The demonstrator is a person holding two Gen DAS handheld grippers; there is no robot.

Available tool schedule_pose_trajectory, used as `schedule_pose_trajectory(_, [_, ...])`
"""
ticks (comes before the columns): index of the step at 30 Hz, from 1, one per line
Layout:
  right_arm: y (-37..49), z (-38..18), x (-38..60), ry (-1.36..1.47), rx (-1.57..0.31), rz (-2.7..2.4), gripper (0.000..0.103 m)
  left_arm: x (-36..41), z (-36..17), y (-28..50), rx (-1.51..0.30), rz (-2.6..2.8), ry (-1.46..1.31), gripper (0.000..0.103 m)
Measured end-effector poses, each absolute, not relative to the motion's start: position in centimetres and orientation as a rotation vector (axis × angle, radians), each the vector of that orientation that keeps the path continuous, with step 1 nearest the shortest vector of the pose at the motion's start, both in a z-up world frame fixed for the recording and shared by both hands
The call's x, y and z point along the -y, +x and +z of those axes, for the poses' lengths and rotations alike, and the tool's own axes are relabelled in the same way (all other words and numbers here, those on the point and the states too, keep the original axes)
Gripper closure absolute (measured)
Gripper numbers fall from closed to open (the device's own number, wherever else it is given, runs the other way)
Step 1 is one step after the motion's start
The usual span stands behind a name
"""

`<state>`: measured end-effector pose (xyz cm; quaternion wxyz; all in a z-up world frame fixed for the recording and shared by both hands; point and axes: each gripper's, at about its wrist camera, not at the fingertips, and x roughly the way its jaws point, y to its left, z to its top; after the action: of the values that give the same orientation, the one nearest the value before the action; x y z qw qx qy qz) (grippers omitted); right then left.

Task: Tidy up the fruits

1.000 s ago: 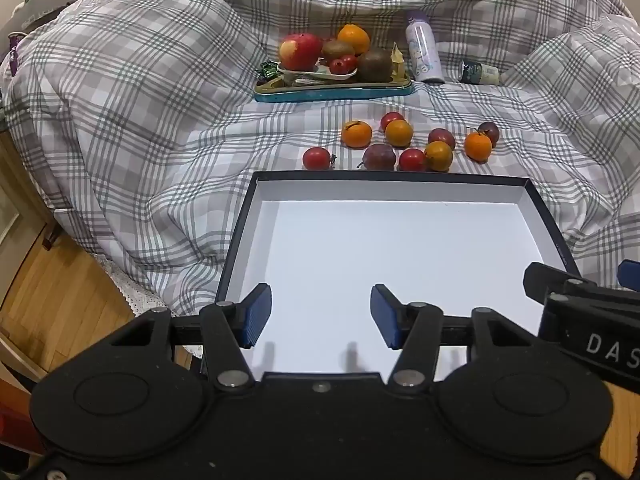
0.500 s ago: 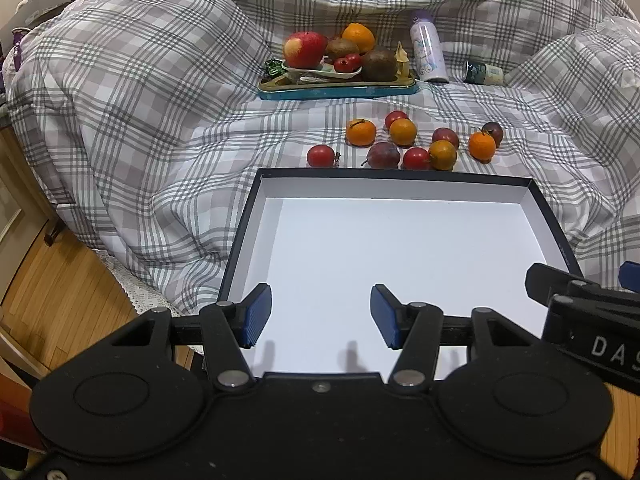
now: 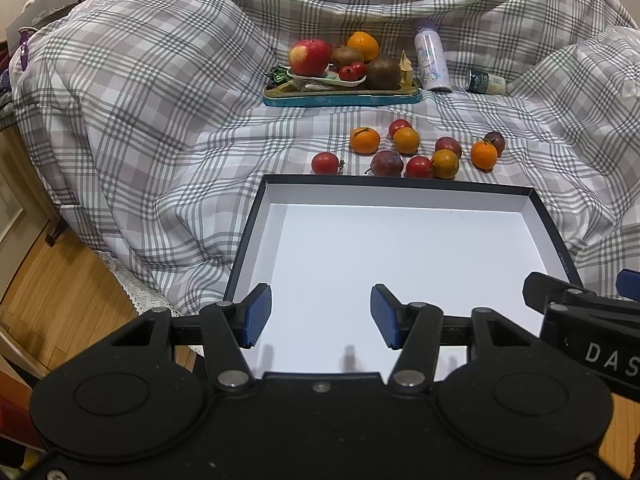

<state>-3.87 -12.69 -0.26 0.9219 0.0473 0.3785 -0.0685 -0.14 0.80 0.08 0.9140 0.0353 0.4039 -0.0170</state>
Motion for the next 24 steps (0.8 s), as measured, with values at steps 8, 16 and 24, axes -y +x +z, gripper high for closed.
schedule_pose_trajectory(8, [-3.82, -0.28, 12.81, 0.099, -0.782, -0.137, 0.009, -1.08, 0.13, -0.09, -0.834, -0.034, 0.072, 0.043])
schedule_pose_trajectory(16, [-4.01, -0.2, 12.66, 0.094, -0.777, -0.142, 0.009, -0.94, 0.11, -0.21, -0.831, -0.033, 0.066, 0.043])
schedule_pose_trajectory(24, [-4.38, 0.47, 11.91, 0.047, -0.728, -0.166, 0.007, -1.2, 0.06, -0.27, -0.829, -0.026, 0.058, 0.043])
